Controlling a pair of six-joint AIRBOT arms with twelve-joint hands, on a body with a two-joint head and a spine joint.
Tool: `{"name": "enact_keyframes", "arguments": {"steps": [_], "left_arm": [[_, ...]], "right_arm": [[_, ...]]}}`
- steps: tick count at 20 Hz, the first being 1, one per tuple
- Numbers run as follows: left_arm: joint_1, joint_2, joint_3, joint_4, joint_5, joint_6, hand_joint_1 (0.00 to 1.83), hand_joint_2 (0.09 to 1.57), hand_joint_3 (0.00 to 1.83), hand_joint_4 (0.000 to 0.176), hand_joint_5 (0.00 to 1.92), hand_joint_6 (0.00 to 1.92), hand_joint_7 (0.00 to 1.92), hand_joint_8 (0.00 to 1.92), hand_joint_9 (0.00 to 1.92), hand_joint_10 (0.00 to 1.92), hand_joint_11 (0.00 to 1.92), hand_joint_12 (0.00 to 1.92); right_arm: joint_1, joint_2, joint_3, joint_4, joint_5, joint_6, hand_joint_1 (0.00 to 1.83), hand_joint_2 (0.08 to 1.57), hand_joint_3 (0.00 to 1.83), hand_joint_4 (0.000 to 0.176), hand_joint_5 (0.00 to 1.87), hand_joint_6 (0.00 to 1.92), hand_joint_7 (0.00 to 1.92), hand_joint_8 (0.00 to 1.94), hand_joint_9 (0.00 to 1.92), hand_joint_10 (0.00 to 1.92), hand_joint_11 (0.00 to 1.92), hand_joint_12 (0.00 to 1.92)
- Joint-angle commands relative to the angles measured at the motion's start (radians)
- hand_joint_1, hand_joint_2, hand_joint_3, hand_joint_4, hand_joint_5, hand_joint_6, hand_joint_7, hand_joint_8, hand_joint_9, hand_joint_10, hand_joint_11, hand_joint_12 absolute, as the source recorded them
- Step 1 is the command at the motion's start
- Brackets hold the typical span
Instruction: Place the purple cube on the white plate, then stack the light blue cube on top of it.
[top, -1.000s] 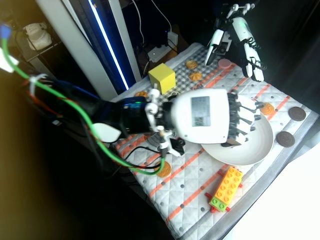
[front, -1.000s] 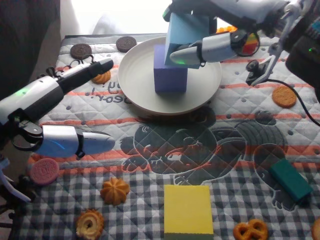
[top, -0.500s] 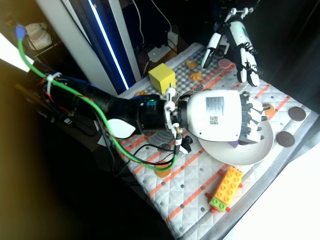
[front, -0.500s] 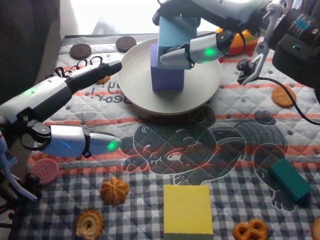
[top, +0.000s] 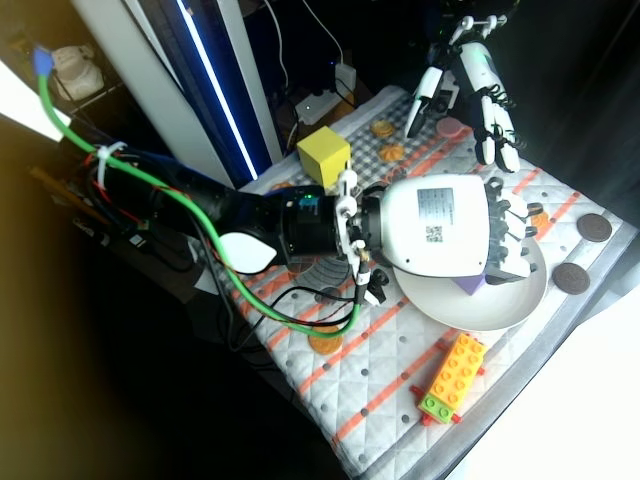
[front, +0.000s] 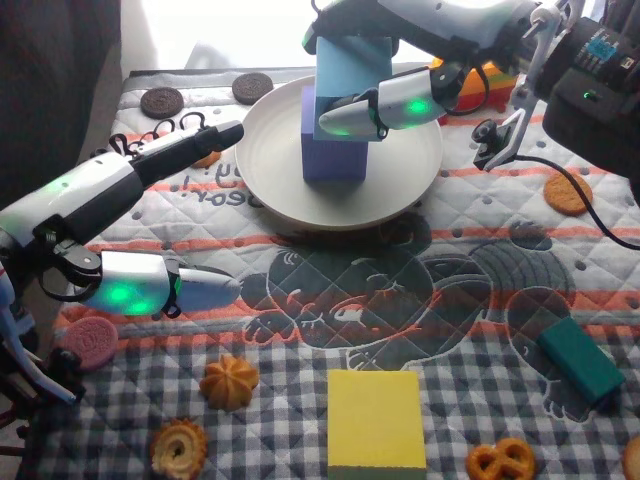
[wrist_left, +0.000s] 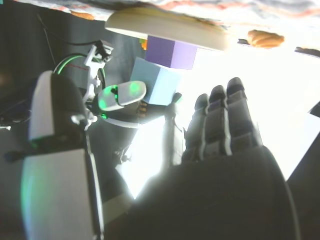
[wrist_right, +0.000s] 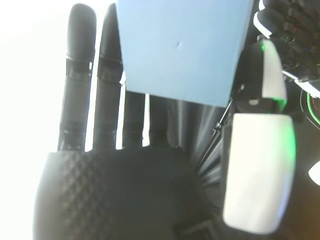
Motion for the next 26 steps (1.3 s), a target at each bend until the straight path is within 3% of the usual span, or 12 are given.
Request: {"name": "enact_keyframes", "arguments": {"steps": [1, 2, 3, 5, 8, 11, 16, 21, 25, 26], "left_arm": [[-0.003, -0.003, 0.003, 0.007, -0.115, -0.011, 1.02, 0.83, 0.00, 0.176, 0.13, 0.00, 0.01, 0.00, 0.00, 0.00, 0.00, 0.00], [-0.002, -0.003, 0.003, 0.007, -0.115, -0.012, 1.02, 0.83, 0.00, 0.176, 0.13, 0.00, 0.01, 0.00, 0.00, 0.00, 0.00, 0.00], [-0.001, -0.003, 0.003, 0.007, -0.116, -0.013, 1.00, 0.84, 0.00, 0.176, 0.12, 0.00, 0.00, 0.00, 0.00, 0.00, 0.00, 0.00], [-0.001, -0.002, 0.003, 0.006, -0.118, -0.017, 1.01, 0.84, 0.00, 0.176, 0.11, 0.00, 0.00, 0.00, 0.00, 0.00, 0.00, 0.00], [0.000, -0.002, 0.003, 0.006, -0.120, -0.018, 0.98, 0.87, 0.01, 0.176, 0.12, 0.01, 0.00, 0.00, 0.00, 0.00, 0.00, 0.00], [0.000, -0.001, 0.003, 0.006, -0.121, -0.021, 0.99, 0.87, 0.01, 0.176, 0.14, 0.01, 0.01, 0.00, 0.00, 0.00, 0.00, 0.00], [0.000, -0.002, 0.003, 0.006, -0.122, -0.021, 1.00, 0.86, 0.00, 0.176, 0.16, 0.01, 0.03, 0.01, 0.01, 0.00, 0.00, 0.00], [0.000, -0.002, 0.003, 0.006, -0.124, -0.022, 0.99, 0.86, 0.00, 0.176, 0.14, 0.00, 0.03, 0.00, 0.02, 0.01, 0.00, 0.00], [0.001, -0.002, 0.003, 0.007, -0.126, -0.022, 0.95, 0.87, 0.00, 0.176, 0.14, 0.00, 0.03, 0.00, 0.01, 0.00, 0.00, 0.00], [0.001, -0.002, 0.003, 0.007, -0.126, -0.022, 0.95, 0.87, 0.00, 0.176, 0.14, 0.00, 0.03, 0.00, 0.01, 0.00, 0.00, 0.00]], "right_arm": [[0.015, 0.005, 0.003, 0.023, 0.098, 0.002, 1.21, 1.04, 0.00, 0.000, 0.70, 0.36, 0.70, 0.73, 0.73, 0.91, 0.64, 1.41], [0.015, 0.005, 0.002, 0.023, 0.098, 0.002, 1.15, 1.00, 0.00, 0.000, 0.67, 0.09, 0.62, 0.42, 0.65, 0.79, 0.55, 1.40], [0.015, 0.005, 0.002, 0.023, 0.097, 0.002, 1.10, 1.00, 0.00, 0.023, 0.54, 0.02, 0.55, 0.16, 0.60, 0.63, 0.50, 1.36], [0.015, 0.005, -0.001, 0.023, 0.096, 0.002, 1.03, 1.01, 0.00, 0.038, 0.32, 0.00, 0.47, 0.01, 0.57, 0.36, 0.42, 1.30], [0.015, 0.005, -0.004, 0.023, 0.095, 0.002, 1.01, 0.98, 0.00, 0.070, 0.22, 0.00, 0.37, 0.00, 0.59, 0.15, 0.32, 1.29], [0.015, 0.005, -0.006, 0.024, 0.095, 0.002, 0.97, 0.97, 0.00, 0.080, 0.20, 0.00, 0.36, 0.00, 0.61, 0.07, 0.35, 1.20], [0.015, 0.005, -0.006, 0.023, 0.095, 0.002, 1.01, 0.97, 0.00, 0.073, 0.22, 0.01, 0.37, 0.00, 0.58, 0.04, 0.28, 1.17], [0.016, 0.005, 0.003, 0.012, 0.085, 0.002, 1.01, 0.95, 0.00, 0.085, 0.23, 0.00, 0.37, 0.00, 0.55, 0.01, 0.26, 1.13], [0.016, 0.005, 0.015, 0.012, 0.076, 0.002, 0.98, 0.95, 0.00, 0.119, 0.19, 0.00, 0.28, 0.00, 0.41, 0.00, 0.13, 1.10], [0.016, 0.005, 0.015, 0.012, 0.075, 0.002, 0.98, 0.95, 0.00, 0.119, 0.19, 0.00, 0.28, 0.00, 0.41, 0.00, 0.13, 1.10]]}}
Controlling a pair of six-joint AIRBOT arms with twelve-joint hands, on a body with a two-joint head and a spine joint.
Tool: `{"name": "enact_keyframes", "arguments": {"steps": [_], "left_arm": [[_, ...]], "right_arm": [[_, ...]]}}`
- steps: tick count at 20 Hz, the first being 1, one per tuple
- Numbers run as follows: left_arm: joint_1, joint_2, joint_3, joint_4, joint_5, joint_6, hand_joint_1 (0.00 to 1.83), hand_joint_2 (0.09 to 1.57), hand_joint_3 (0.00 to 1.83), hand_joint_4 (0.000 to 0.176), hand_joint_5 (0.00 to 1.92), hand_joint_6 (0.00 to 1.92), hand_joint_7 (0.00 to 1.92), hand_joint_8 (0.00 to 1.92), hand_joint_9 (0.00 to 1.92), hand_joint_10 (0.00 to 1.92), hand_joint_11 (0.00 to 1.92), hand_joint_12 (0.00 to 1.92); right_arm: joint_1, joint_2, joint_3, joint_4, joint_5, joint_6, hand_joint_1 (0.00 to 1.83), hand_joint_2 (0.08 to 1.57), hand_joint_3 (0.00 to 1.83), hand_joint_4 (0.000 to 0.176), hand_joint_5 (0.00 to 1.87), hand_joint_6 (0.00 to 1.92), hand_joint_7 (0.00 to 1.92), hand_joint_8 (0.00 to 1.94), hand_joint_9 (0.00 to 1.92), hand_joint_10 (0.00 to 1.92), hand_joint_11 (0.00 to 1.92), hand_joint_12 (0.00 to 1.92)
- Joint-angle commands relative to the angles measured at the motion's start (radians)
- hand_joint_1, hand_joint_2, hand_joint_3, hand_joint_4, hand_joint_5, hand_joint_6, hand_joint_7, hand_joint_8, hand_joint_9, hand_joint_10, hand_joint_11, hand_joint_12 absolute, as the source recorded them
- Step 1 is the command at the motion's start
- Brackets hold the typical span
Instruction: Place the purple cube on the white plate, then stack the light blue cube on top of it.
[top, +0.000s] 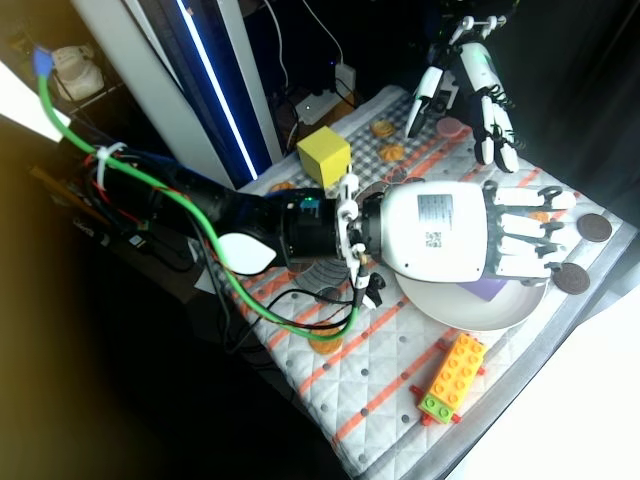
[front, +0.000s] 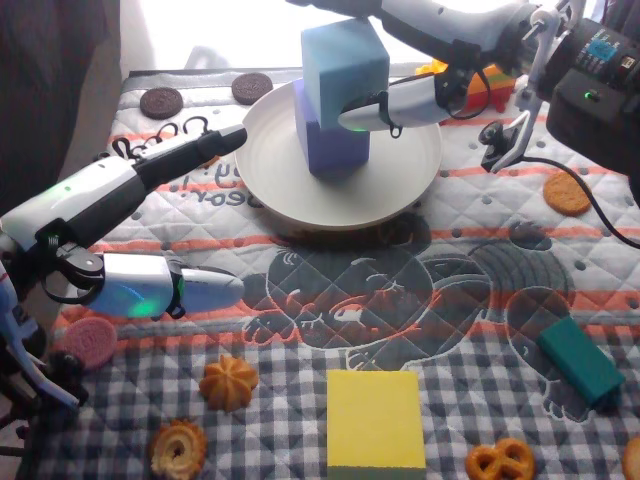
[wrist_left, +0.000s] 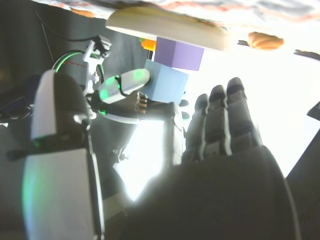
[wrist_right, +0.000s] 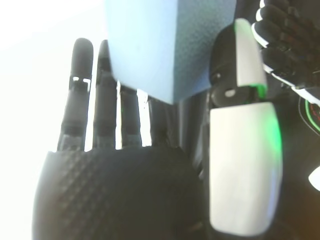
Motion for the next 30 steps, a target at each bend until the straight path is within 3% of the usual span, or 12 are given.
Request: {"name": "enact_keyframes", "arguments": {"steps": [1, 5, 7, 11, 13, 16, 18, 19, 21, 22, 26, 30], "left_arm": [[-0.005, 0.003, 0.003, 0.004, -0.120, -0.010, 0.94, 0.87, 0.00, 0.176, 0.15, 0.01, 0.04, 0.01, 0.02, 0.01, 0.00, 0.00], [-0.003, 0.003, 0.003, 0.003, -0.121, -0.010, 0.95, 0.87, 0.00, 0.176, 0.15, 0.00, 0.04, 0.00, 0.00, 0.00, 0.00, 0.00], [-0.002, 0.003, 0.002, 0.003, -0.125, -0.011, 0.96, 0.87, 0.00, 0.176, 0.14, 0.00, 0.03, 0.00, 0.00, 0.00, 0.00, 0.00], [0.006, 0.013, 0.009, 0.000, -0.160, -0.067, 0.99, 0.86, 0.00, 0.176, 0.17, 0.01, 0.07, 0.01, 0.03, 0.01, 0.00, 0.00], [0.035, 0.034, 0.013, 0.002, -0.229, -0.179, 0.96, 0.89, 0.00, 0.167, 0.19, 0.00, 0.11, 0.00, 0.08, 0.01, 0.04, 0.04], [0.110, 0.073, 0.013, 0.002, -0.359, -0.384, 0.86, 0.97, 0.01, 0.146, 0.10, 0.00, 0.05, 0.00, 0.00, 0.00, 0.00, 0.01], [0.171, 0.083, 0.013, 0.002, -0.453, -0.514, 0.80, 0.94, 0.00, 0.153, 0.03, 0.00, 0.01, 0.00, 0.00, 0.00, 0.00, 0.00], [0.207, 0.083, 0.011, 0.001, -0.501, -0.569, 0.71, 0.91, 0.00, 0.113, 0.00, 0.00, 0.00, 0.00, 0.00, 0.00, 0.00, 0.00], [0.262, 0.083, -0.004, -0.013, -0.593, -0.626, 0.65, 0.88, 0.00, 0.133, 0.00, 0.00, 0.00, 0.00, 0.00, 0.00, 0.00, 0.00], [0.292, 0.084, -0.017, -0.026, -0.651, -0.649, 0.60, 0.89, 0.00, 0.102, 0.00, 0.00, 0.00, 0.00, 0.00, 0.00, 0.00, 0.00], [0.385, 0.088, -0.057, -0.053, -0.827, -0.718, 0.53, 0.96, 0.02, 0.170, 0.00, 0.00, 0.00, 0.00, 0.00, 0.00, 0.00, 0.00], [0.467, 0.107, -0.114, -0.083, -0.931, -0.741, 0.39, 1.16, 0.02, 0.148, 0.00, 0.00, 0.00, 0.00, 0.00, 0.00, 0.00, 0.00]], "right_arm": [[0.016, 0.005, 0.006, 0.026, 0.106, 0.001, 0.98, 0.95, 0.00, 0.126, 0.19, 0.00, 0.27, 0.00, 0.38, 0.00, 0.09, 1.09], [0.016, 0.006, 0.006, 0.026, 0.106, 0.001, 0.93, 0.92, 0.00, 0.116, 0.16, 0.00, 0.23, 0.00, 0.38, 0.00, 0.03, 1.22], [0.020, 0.016, -0.002, 0.026, 0.117, 0.001, 0.91, 0.91, 0.00, 0.171, 0.06, 0.00, 0.08, 0.00, 0.23, 0.00, 0.00, 1.17], [0.026, 0.121, -0.076, 0.026, 0.194, 0.000, 0.71, 0.83, 0.00, 0.176, 0.00, 0.00, 0.00, 0.00, 0.03, 0.00, 0.00, 1.13], [0.008, 0.217, -0.147, 0.043, 0.261, -0.016, 0.63, 0.83, 0.00, 0.176, 0.00, 0.00, 0.00, 0.00, 0.00, 0.00, 0.00, 0.70], [-0.140, 0.328, -0.262, 0.135, 0.428, -0.037, 0.63, 0.81, 0.00, 0.176, 0.00, 0.00, 0.00, 0.00, 0.00, 0.00, 0.00, 0.07], [-0.249, 0.366, -0.316, 0.190, 0.537, -0.037, 0.67, 0.82, 0.00, 0.176, 0.00, 0.00, 0.00, 0.00, 0.00, 0.00, 0.00, 0.00], [-0.304, 0.383, -0.345, 0.216, 0.589, -0.037, 0.66, 0.82, 0.00, 0.176, 0.00, 0.00, 0.00, 0.00, 0.00, 0.00, 0.00, 0.00], [-0.409, 0.425, -0.407, 0.255, 0.691, -0.037, 0.78, 0.85, 0.01, 0.176, 0.00, 0.00, 0.00, 0.00, 0.00, 0.00, 0.00, 0.00], [-0.469, 0.454, -0.445, 0.271, 0.751, -0.037, 0.78, 0.86, 0.01, 0.176, 0.00, 0.00, 0.00, 0.00, 0.00, 0.00, 0.00, 0.00], [-0.696, 0.517, -0.557, 0.367, 0.943, -0.037, 0.70, 0.83, 0.00, 0.176, 0.00, 0.00, 0.00, 0.00, 0.00, 0.00, 0.00, 0.00], [-0.938, 0.558, -0.642, 0.516, 1.143, -0.036, 0.55, 1.01, 0.01, 0.176, 0.00, 0.00, 0.00, 0.00, 0.00, 0.00, 0.00, 0.00]]}}
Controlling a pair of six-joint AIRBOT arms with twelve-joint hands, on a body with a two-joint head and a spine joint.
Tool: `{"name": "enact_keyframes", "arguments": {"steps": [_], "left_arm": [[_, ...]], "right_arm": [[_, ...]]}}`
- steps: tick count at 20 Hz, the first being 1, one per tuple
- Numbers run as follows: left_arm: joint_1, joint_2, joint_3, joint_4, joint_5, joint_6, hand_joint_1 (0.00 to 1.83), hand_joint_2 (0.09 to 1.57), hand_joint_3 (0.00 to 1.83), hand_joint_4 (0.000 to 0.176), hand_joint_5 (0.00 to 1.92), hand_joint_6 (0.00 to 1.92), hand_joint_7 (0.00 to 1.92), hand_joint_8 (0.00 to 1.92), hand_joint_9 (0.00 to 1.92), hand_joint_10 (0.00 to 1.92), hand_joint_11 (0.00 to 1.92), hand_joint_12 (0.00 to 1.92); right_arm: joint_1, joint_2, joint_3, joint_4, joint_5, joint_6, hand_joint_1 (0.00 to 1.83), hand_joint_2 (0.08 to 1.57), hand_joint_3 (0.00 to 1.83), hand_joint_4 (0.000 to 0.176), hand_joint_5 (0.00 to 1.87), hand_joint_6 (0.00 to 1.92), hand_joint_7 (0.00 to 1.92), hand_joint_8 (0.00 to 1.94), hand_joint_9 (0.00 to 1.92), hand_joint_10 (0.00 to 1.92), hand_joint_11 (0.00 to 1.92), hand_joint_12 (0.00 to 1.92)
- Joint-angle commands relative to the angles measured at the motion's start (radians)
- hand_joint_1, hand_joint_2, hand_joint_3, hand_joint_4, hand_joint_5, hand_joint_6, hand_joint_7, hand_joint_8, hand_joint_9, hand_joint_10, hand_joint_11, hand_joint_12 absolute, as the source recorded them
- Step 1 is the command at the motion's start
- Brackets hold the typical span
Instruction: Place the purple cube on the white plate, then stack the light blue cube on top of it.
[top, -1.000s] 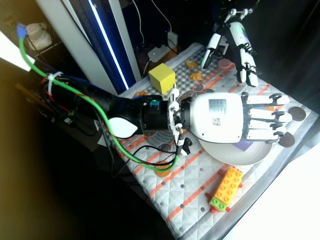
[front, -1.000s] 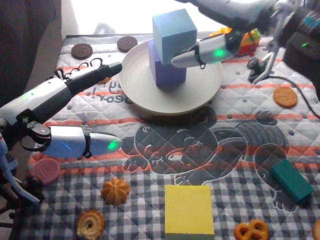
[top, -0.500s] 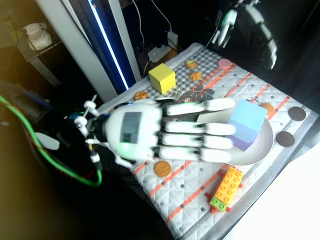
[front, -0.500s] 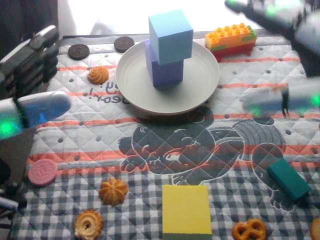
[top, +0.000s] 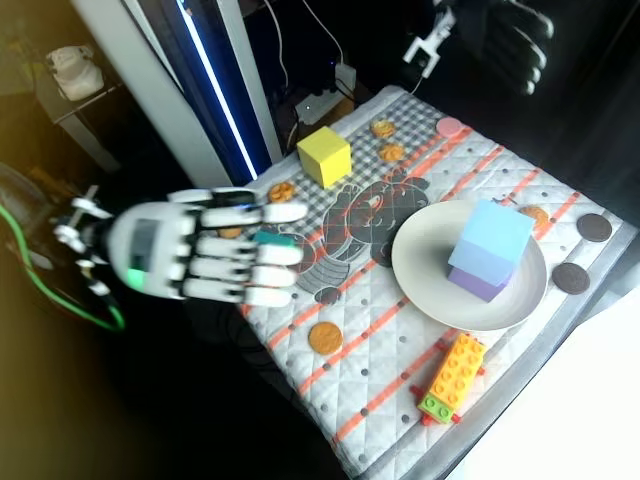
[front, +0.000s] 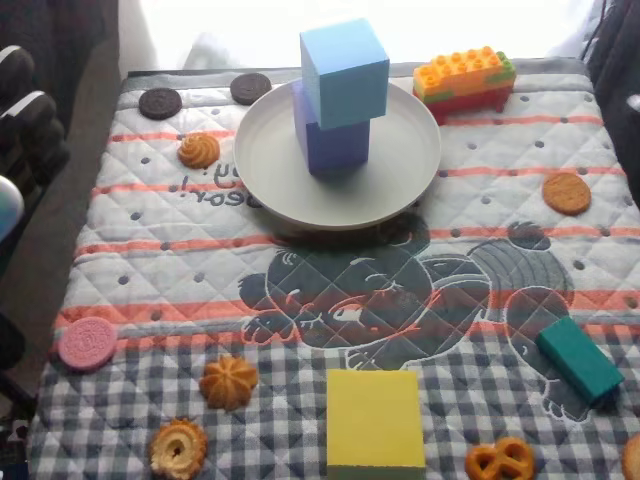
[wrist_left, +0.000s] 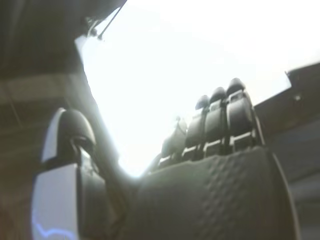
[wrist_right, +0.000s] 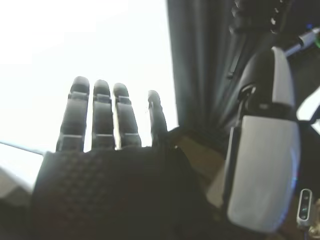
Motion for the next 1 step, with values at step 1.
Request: {"name": "enact_keyframes", "arguments": {"steps": [1], "left_arm": [[-0.007, 0.007, 0.004, -0.014, -0.145, -0.014, 0.29, 1.18, 0.02, 0.126, 0.00, 0.00, 0.00, 0.00, 0.00, 0.00, 0.00, 0.00]], "right_arm": [[0.003, 0.011, 0.002, 0.048, 0.169, 0.007, 0.51, 1.05, 0.02, 0.176, 0.00, 0.00, 0.00, 0.00, 0.00, 0.00, 0.00, 0.00]]}}
